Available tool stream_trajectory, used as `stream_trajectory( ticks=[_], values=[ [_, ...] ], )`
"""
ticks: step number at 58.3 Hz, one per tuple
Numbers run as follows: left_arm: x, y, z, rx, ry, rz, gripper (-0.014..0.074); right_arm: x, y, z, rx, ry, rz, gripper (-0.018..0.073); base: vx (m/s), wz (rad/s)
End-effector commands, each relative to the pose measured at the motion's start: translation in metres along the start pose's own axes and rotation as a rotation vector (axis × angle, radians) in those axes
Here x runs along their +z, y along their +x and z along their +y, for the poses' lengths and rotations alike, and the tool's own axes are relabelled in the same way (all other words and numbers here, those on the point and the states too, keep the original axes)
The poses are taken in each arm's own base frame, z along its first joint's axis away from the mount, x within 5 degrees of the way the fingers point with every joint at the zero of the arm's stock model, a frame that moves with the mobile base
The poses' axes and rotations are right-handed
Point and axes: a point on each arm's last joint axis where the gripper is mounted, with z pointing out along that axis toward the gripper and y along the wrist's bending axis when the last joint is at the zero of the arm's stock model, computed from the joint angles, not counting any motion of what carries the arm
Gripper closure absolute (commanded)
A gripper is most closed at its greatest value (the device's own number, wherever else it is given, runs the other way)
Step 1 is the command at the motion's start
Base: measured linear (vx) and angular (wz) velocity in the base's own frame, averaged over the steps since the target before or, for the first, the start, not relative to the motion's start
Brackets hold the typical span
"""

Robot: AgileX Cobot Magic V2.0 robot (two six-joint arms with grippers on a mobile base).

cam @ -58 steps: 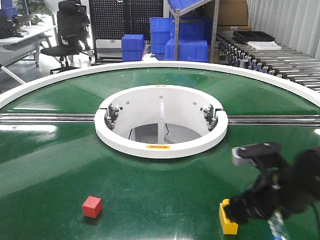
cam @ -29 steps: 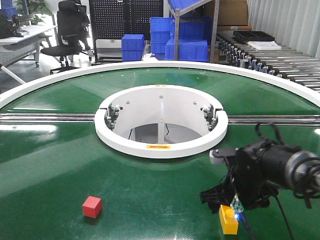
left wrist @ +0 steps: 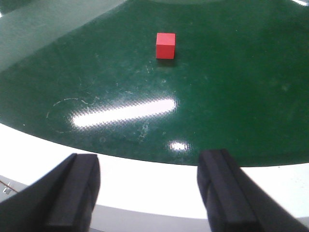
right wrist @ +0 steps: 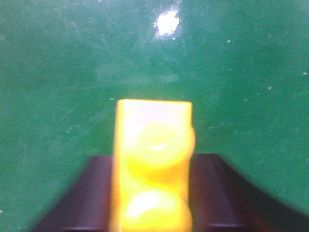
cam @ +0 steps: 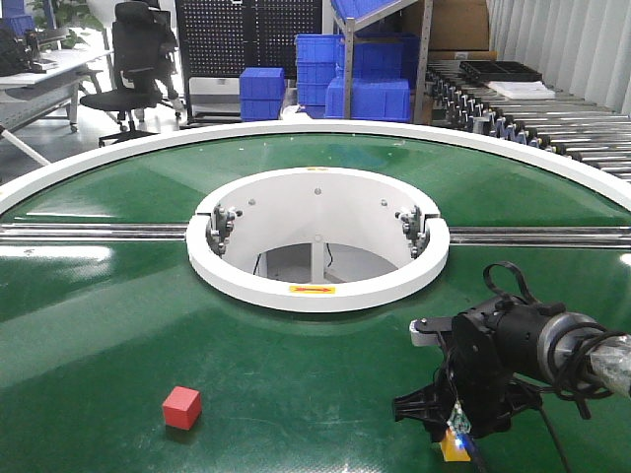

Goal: Pick red and yellow blocks into blue bin
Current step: 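Lower the right gripper over the yellow brick and close on it, then move the left gripper down toward the red cube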

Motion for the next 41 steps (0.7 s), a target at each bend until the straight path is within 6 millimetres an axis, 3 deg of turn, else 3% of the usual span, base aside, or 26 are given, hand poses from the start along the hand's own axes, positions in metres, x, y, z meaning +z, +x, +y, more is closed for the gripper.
stream_trajectory(
  ticks=[1, 10, 19, 32, 41],
  values=[
    [-0.003, -0.014, -0.001, -0.001, 0.012, -0.091, 0.0062, -0.034, -0.014, -0.002, -0.013, -0.016, -0.113, 0.0327, 0.00, 0.00],
    [-0.003, -0.014, -0.001, 0.000, 0.012, -0.091, 0.0062, -0.060, -0.014, -0.005, -0.053, -0.020, -0.149, 0.0352, 0.00, 0.00],
    [0.000, -0.016, -0.001, 0.024, 0.012, -0.078, 0.0062, -0.104, -0.006, -0.007, -0.127, -0.052, -0.227, 0.0348, 0.00, 0.00],
    [0.020, -0.034, -0.007, 0.028, 0.057, 0.013, 0.0062, -0.145, 0.040, 0.003, -0.309, -0.100, -0.391, 0.0342, 0.00, 0.00],
    [0.049, -0.059, -0.013, 0.042, 0.108, 0.086, 0.0062, -0.165, 0.071, 0.011, -0.404, -0.129, -0.444, 0.0339, 0.00, 0.00]
  ],
)
